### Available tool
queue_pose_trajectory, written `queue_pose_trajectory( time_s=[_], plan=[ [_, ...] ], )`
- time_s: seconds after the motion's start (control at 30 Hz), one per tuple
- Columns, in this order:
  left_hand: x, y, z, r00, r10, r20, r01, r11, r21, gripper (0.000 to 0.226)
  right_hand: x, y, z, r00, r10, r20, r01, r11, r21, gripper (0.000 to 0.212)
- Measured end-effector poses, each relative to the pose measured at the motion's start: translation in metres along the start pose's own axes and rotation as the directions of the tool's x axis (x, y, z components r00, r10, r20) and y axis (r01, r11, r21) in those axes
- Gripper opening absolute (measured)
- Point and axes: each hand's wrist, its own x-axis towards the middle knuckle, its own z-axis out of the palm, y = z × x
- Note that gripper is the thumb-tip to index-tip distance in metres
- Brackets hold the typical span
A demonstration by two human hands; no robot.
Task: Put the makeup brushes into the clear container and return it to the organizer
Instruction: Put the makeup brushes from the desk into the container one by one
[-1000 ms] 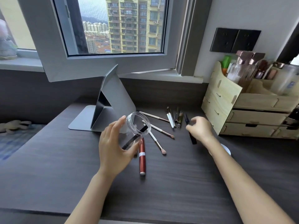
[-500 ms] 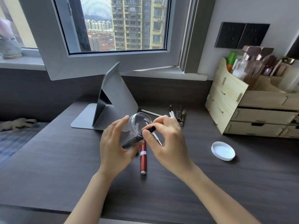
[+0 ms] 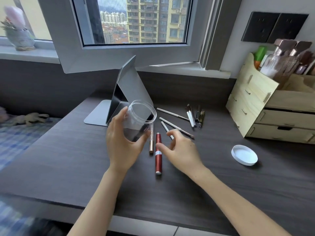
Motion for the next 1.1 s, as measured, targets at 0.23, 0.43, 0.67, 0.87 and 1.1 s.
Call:
queue_pose_trajectory(
  time_s=[0.23, 0.43, 0.67, 0.87, 1.1],
  plan=[
    [-0.002, -0.001, 0.000, 1.000, -0.027, -0.012, 0.027, 1.000, -0.011, 0.075, -0.002, -0.008, 0.019, 0.986, 0.114, 0.119, -0.094, 0.983, -0.158, 0.045],
    [-0.002, -0.001, 0.000, 1.000, -0.017, 0.006, 0.017, 1.000, -0.002, 0.079, -0.004, 0.010, -0.032, 0.987, 0.144, -0.070, -0.116, 0.945, 0.307, 0.018],
    [-0.004, 0.001, 0.003, 0.990, 0.088, 0.112, -0.091, 0.996, 0.022, 0.076, -0.036, -0.013, -0.109, 0.987, -0.158, 0.006, 0.144, 0.911, 0.386, 0.017],
    [-0.006, 0.007, 0.003, 0.964, 0.226, 0.137, -0.233, 0.972, 0.040, 0.067, -0.009, -0.041, -0.081, 0.940, -0.342, -0.012, 0.331, 0.901, 0.280, 0.022],
    [-0.005, 0.001, 0.002, 0.996, 0.071, 0.046, -0.071, 0.997, -0.008, 0.072, 0.011, -0.047, -0.035, 0.788, -0.592, -0.170, 0.600, 0.800, -0.005, 0.041]
  ],
)
